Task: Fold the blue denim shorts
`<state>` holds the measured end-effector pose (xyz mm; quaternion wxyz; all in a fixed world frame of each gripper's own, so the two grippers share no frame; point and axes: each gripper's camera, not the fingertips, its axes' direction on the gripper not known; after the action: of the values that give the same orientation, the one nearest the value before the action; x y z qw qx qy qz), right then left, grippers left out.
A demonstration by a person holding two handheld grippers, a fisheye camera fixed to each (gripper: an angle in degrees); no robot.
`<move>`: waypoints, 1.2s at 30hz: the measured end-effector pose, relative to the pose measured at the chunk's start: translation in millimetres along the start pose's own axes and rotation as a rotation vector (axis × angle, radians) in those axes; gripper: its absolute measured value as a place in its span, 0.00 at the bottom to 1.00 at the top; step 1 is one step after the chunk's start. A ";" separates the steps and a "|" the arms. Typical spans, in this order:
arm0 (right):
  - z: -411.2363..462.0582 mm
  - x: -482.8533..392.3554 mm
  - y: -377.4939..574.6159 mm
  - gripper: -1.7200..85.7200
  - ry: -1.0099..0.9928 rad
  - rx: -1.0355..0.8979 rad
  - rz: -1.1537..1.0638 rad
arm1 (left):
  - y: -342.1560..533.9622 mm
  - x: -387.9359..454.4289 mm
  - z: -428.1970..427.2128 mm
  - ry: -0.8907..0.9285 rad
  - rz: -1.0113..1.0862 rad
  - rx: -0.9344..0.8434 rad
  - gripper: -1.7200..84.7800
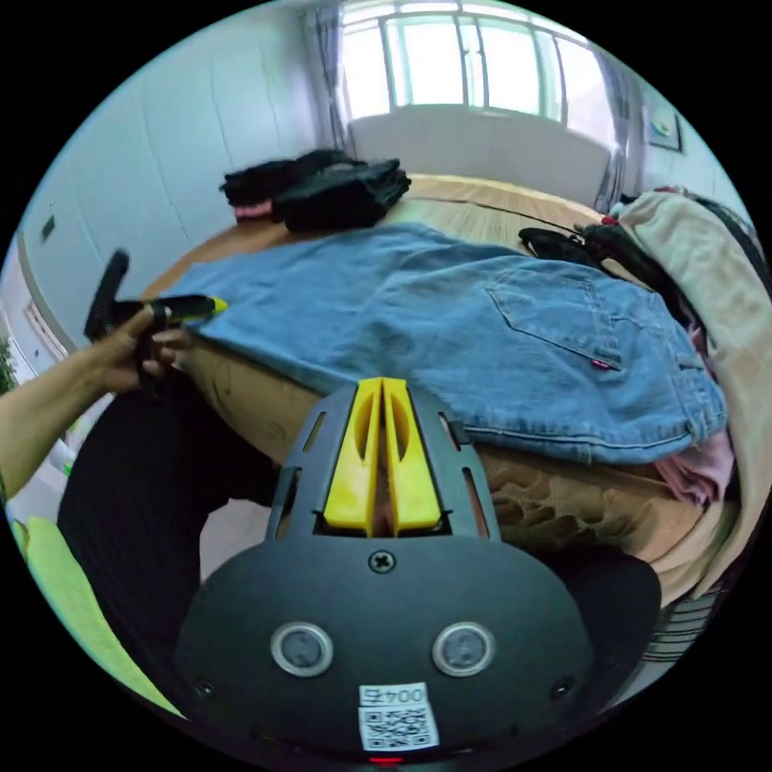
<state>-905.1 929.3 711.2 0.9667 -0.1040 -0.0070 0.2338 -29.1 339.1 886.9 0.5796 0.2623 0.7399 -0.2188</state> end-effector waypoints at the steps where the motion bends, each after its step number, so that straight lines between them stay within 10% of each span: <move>1: 1.1 3.6 -0.4 0.01 -0.026 0.022 0.017 | 1.4 -13.5 -5.3 0.036 -0.049 0.029 0.02; 20: 5.9 17.1 23.2 0.01 -0.281 0.085 0.263 | 43.7 -292.8 -240.8 0.186 -0.553 0.477 0.09; 26: 7.3 11.4 22.8 0.01 -0.271 0.075 0.267 | 30.8 -428.0 -272.6 0.506 -0.834 0.496 0.12; 36: 9.0 3.4 20.3 0.01 -0.262 0.054 0.279 | 10.7 -488.7 -289.2 0.507 -0.927 0.439 0.16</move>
<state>-911.8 950.2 715.7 0.9181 -0.0466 -0.1122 0.3772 -144.0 463.1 1429.1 0.1593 0.0689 0.8308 -0.5288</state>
